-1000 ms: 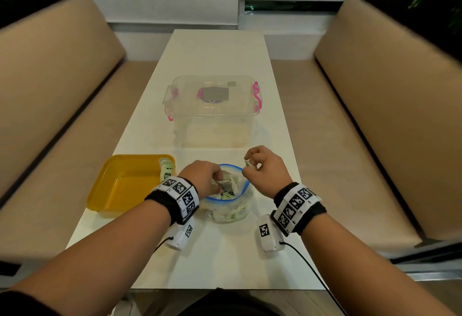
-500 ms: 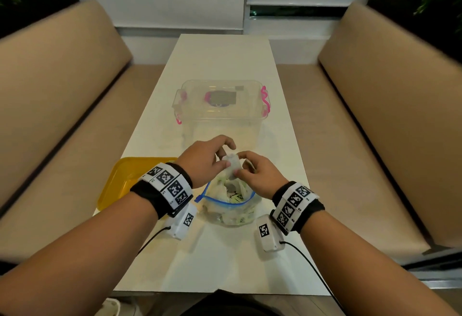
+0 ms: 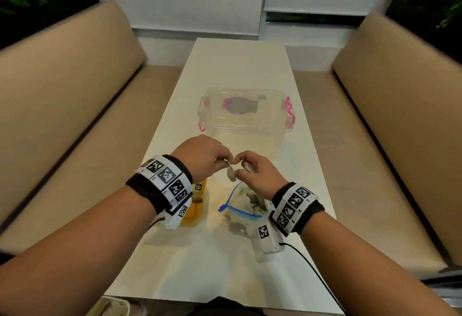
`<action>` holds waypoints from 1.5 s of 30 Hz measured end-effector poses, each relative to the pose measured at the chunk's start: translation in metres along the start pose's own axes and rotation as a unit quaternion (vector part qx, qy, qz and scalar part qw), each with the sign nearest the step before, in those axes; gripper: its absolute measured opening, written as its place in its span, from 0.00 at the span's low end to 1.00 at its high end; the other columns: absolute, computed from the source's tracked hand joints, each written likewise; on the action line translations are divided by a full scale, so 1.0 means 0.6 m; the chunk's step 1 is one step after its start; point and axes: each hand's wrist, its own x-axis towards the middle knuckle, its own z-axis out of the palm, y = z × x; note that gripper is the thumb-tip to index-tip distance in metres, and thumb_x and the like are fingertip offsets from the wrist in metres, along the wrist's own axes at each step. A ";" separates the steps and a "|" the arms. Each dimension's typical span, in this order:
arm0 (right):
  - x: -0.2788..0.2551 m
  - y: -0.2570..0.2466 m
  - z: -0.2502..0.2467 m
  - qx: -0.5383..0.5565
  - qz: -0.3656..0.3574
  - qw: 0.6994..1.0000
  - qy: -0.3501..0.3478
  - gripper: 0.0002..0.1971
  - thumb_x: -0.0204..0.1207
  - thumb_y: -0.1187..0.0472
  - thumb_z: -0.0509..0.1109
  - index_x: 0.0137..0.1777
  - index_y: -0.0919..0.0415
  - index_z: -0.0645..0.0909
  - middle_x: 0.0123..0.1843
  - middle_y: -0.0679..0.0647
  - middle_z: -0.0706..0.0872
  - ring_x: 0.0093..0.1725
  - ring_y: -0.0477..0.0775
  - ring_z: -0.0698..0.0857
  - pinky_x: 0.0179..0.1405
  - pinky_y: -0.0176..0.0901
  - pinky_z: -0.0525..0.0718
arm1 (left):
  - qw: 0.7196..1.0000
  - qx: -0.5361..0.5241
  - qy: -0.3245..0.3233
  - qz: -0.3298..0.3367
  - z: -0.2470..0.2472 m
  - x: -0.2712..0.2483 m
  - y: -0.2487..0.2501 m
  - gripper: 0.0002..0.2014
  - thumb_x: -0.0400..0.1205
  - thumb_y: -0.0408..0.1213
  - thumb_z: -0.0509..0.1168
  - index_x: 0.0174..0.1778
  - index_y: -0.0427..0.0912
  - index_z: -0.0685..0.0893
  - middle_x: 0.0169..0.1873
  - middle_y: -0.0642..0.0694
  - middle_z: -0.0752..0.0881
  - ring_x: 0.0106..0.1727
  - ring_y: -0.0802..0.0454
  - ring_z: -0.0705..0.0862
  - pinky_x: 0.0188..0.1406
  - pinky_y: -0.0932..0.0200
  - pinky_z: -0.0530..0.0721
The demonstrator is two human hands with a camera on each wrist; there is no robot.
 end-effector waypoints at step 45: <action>0.044 0.012 0.094 0.023 0.057 0.997 0.051 0.11 0.80 0.63 0.70 0.60 0.54 0.85 0.43 0.55 0.91 0.43 0.52 0.91 0.54 0.48 0.89 | 0.992 -0.079 -0.070 -0.071 0.066 0.007 -0.141 0.12 0.79 0.43 0.71 0.58 0.54 0.85 0.49 0.57 0.88 0.45 0.60 0.84 0.54 0.58 0.82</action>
